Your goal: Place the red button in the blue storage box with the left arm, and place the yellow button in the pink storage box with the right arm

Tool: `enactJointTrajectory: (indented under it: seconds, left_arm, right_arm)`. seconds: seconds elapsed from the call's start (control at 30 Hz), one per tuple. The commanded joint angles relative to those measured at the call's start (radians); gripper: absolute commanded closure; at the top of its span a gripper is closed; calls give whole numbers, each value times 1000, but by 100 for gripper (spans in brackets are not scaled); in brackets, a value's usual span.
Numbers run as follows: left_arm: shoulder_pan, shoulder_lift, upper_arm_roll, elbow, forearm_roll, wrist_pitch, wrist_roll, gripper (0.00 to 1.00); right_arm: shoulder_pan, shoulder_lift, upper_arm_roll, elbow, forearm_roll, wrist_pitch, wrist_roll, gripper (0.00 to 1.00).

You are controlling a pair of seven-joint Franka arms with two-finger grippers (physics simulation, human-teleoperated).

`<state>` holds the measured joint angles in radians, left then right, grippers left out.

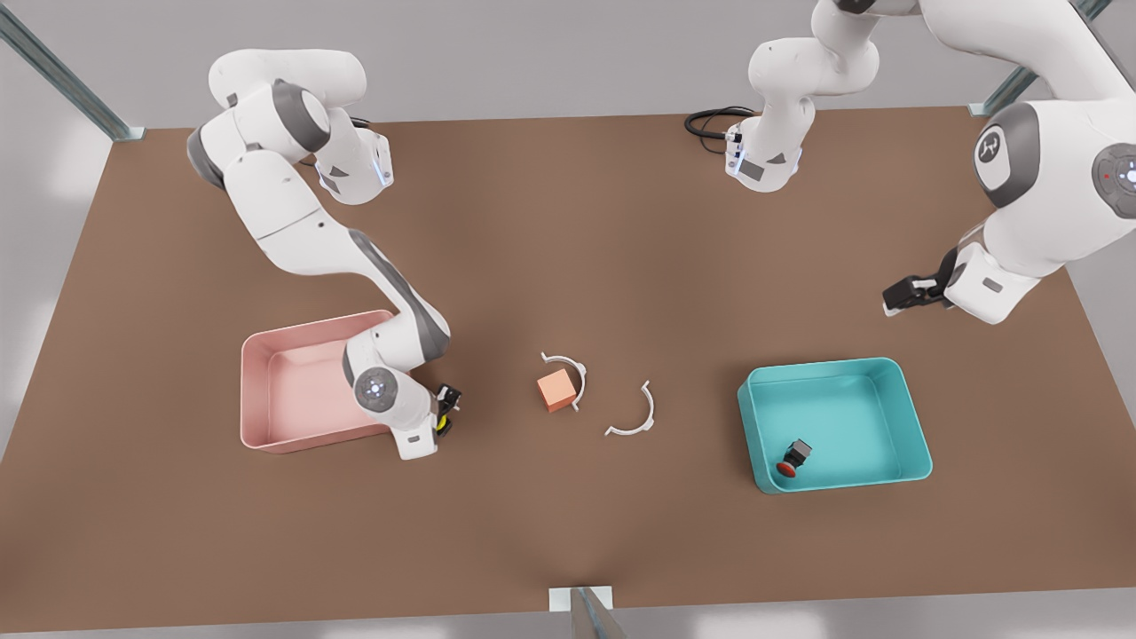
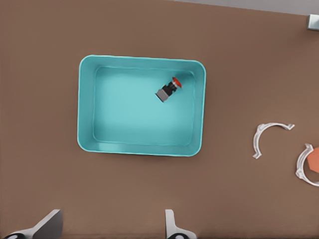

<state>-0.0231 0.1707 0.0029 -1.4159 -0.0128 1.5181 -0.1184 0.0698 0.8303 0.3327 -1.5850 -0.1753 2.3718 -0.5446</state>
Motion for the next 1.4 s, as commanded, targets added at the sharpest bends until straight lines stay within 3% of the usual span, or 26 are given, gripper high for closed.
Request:
enactJointTrajectory:
  seconds: [0.0, 0.07, 0.1, 0.13, 0.17, 0.2, 0.43, 0.67, 0.73, 0.87, 0.9, 0.97, 1.2, 1.27, 1.37]
  left_arm:
    - [0, 0, 0, 0, 1, -39, 121, 0]
    - [2, 0, 0, 0, 1, -41, 121, 0]
    - [2, 0, 2, 0, 1, -47, 123, 0]
    - [2, 0, 2, 2, 1, -45, 125, 0]
    - [3, 0, 2, 0, 1, -47, 125, 0]
    - [5, 0, 5, 0, 1, -47, 125, 0]
    - [5, 0, 5, 2, 1, -47, 125, 0]
    - [3, -2, 5, 2, 1, -47, 125, 0]
    - [3, 0, 5, 2, 1, -47, 123, 0]
    - [3, 0, 5, 3, 1, -45, 125, 0]
    - [3, 0, 5, 3, 1, -45, 125, 0]
    - [5, 0, 5, 3, 1, -45, 125, 0]
    - [5, 1, 5, 3, 1, -42, 125, 0]
    - [5, 1, 5, 3, 1, -42, 125, 0]
    - [5, 1, 5, 3, 1, -42, 125, 0]
  right_arm:
    - [1, 1, 0, -9, -1, 14, 48, 0]
    - [1, 1, 0, -10, -1, 14, 48, 0]
    - [1, 1, 0, -10, -1, 14, 48, 11]
    - [1, 1, 0, -9, -1, 12, 55, 25]
    - [1, 0, 0, -9, -1, 9, 63, 49]
    - [2, 0, 0, -9, -1, 7, 66, 66]
    - [1, -14, 2, 13, -3, -2, 63, 70]
    - [-24, -195, 8, 10, 0, -195, 155, 70]
    - [-73, -261, 17, 0, 4, -250, 241, 70]
    - [-183, -433, 22, -220, 19, -235, 479, 70]
    - [-268, -444, 71, -253, 33, -232, 479, 70]
    - [-369, -517, 123, -451, 31, -51, 477, 70]
    - [-423, -542, 124, -552, 31, -48, 477, 67]
    - [-423, -540, 124, -553, 31, -46, 477, 0]
    - [-423, -545, 124, -538, 30, -55, 476, 0]
